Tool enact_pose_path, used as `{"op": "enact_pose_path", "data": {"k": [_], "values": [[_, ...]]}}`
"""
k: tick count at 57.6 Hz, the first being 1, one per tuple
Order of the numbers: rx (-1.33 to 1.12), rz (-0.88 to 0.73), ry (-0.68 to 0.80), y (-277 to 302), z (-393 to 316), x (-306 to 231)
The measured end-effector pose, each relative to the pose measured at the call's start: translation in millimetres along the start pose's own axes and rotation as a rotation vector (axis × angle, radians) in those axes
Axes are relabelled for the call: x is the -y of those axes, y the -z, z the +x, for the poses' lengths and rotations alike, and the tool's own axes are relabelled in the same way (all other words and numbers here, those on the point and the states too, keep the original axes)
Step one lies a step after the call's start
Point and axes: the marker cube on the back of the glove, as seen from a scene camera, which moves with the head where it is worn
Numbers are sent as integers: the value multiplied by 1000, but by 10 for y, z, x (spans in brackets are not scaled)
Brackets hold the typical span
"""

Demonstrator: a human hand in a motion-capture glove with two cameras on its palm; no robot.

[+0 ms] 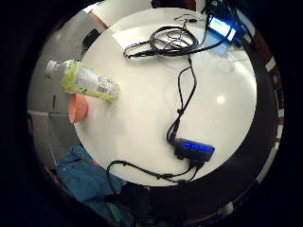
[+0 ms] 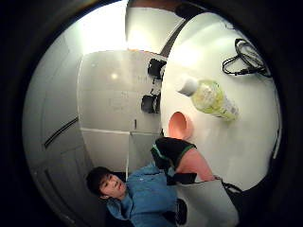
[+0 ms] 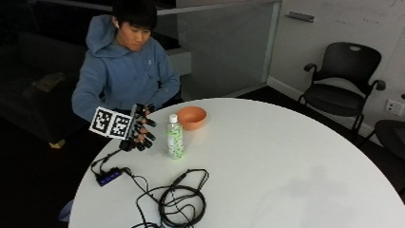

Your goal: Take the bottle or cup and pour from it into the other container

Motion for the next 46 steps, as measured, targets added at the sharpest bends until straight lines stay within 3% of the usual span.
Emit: {"op": "enact_pose_path", "data": {"k": [46], "values": [[167, -96, 46, -911, 121, 478]]}}
